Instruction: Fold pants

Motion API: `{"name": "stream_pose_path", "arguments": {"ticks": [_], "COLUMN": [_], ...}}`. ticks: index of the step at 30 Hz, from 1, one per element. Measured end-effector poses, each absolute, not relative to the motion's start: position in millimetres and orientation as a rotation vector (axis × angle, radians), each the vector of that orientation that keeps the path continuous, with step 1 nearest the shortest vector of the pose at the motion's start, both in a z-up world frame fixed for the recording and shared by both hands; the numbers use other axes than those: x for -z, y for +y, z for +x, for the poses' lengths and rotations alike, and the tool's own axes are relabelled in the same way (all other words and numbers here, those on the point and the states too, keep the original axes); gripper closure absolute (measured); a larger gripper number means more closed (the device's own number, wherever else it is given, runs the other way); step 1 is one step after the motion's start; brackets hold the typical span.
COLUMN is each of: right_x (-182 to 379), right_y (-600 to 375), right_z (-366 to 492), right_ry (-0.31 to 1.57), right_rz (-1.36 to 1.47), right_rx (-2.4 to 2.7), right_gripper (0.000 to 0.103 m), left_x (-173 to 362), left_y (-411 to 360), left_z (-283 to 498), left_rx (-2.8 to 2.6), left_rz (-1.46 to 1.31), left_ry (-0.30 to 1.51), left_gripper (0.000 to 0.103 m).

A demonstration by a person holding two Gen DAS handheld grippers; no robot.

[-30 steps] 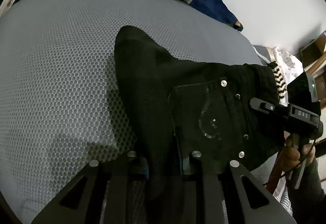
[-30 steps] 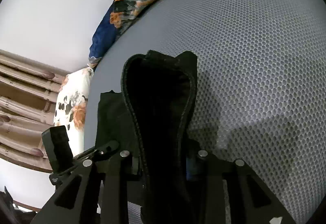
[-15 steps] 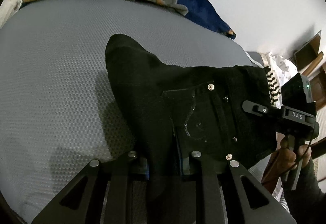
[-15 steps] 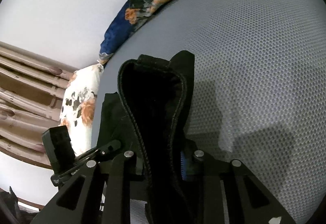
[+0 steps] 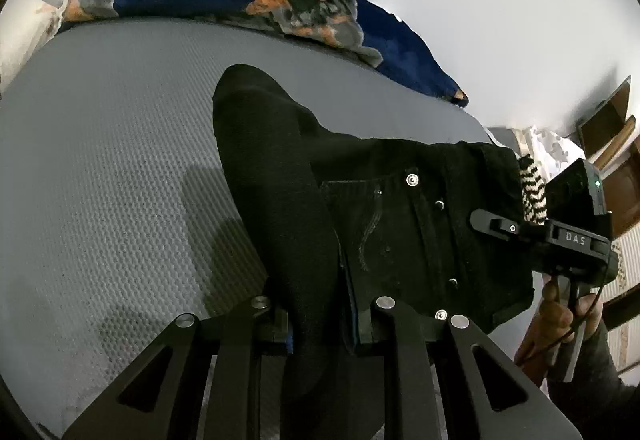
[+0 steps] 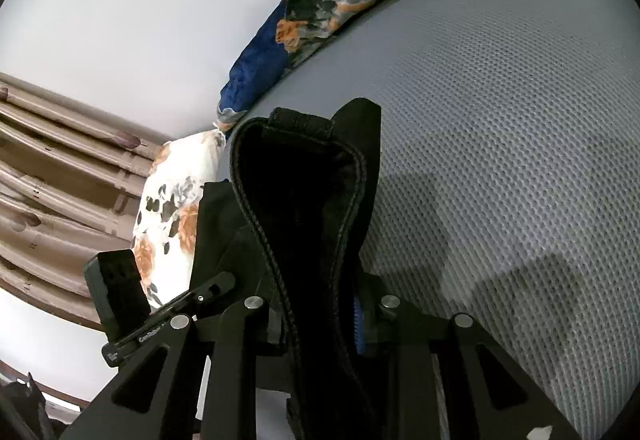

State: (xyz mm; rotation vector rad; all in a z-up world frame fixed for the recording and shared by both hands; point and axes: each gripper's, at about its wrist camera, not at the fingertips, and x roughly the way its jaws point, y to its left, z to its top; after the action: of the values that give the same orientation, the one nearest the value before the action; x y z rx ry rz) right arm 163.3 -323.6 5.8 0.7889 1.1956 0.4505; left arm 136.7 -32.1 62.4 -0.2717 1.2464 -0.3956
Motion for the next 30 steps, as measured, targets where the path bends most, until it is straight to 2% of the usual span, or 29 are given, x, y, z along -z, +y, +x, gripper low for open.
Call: {"name": "stream_pose_path", "arguments": {"ticks": [30], "right_x": [1.4], "right_y": [-306.4], "right_z": [255.2], "right_ry": [1.217], "right_rz": [0.754], "right_rx": [-0.445], "right_gripper": [0.081], "left_x": [-56.7], "left_y": [-15.8], "left_z": [241.2], "left_rx": [0.352], "left_rz": [-0.307], "left_ry": [1.246], "left_gripper": [0.084]}}
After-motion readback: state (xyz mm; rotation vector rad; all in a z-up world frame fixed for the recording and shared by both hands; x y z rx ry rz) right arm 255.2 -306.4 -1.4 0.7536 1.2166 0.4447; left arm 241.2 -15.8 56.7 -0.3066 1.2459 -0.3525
